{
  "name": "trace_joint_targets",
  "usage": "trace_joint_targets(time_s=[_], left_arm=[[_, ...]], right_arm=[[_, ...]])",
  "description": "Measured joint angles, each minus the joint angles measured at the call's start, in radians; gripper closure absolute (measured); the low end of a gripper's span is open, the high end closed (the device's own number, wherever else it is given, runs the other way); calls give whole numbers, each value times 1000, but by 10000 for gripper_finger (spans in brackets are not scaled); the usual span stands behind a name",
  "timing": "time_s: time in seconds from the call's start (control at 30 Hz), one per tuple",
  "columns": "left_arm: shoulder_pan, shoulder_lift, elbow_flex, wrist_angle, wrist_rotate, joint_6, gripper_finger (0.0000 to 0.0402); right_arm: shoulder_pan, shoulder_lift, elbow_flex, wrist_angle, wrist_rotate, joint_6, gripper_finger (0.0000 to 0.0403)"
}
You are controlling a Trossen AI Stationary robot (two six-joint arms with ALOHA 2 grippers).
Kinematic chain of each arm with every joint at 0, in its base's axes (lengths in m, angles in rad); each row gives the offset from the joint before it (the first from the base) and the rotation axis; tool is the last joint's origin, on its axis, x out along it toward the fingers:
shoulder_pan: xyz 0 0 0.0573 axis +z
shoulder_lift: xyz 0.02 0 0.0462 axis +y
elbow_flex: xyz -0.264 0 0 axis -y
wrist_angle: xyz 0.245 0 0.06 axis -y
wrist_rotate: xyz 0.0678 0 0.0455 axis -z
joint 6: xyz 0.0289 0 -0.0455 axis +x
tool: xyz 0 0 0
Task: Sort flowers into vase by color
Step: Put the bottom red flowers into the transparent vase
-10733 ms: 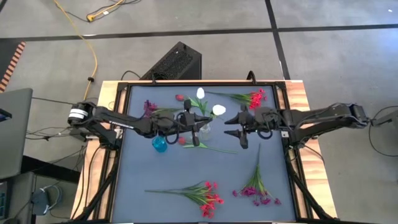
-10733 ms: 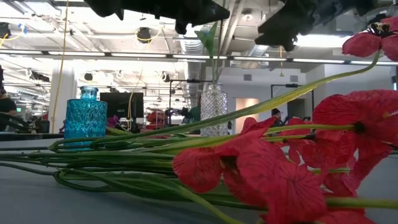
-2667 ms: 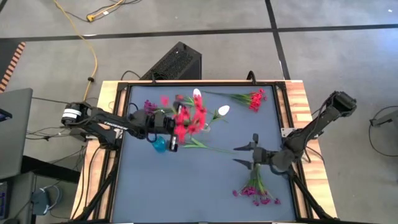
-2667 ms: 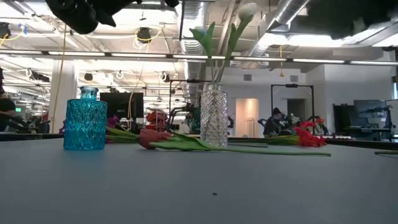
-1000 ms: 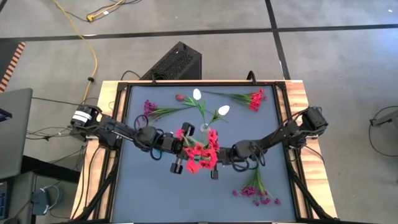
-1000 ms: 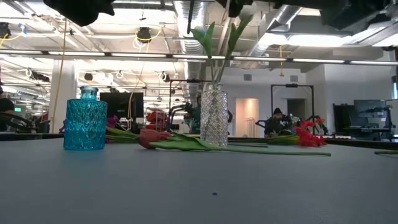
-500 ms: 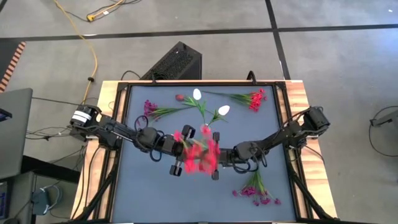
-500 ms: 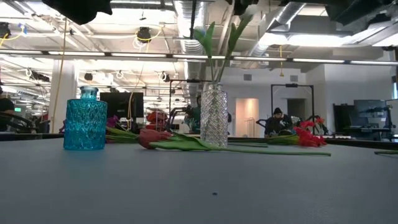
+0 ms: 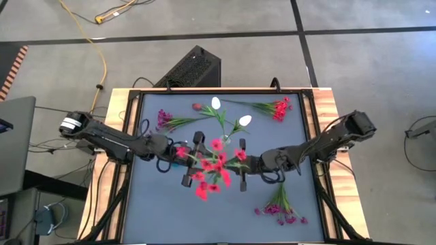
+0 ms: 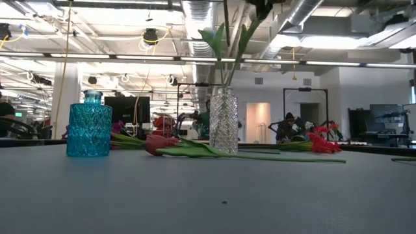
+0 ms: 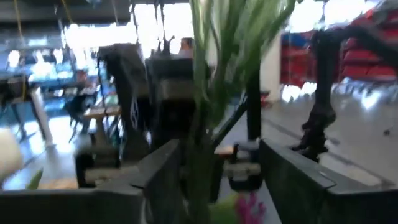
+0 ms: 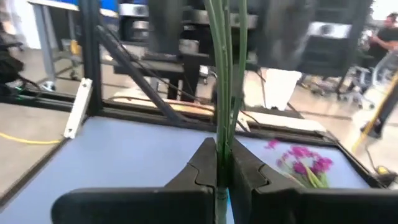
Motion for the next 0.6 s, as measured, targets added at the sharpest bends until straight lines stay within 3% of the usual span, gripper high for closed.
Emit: trace_joint_targets(time_s=[0.33,0.6], left_arm=[[24,64,-1,15,-176,-50,164],[31,67,0,18,-106,-49,166]], right_arm=[[-63,6,0,8,-79,42,363],[-62,6,0,2,-80,48,363]])
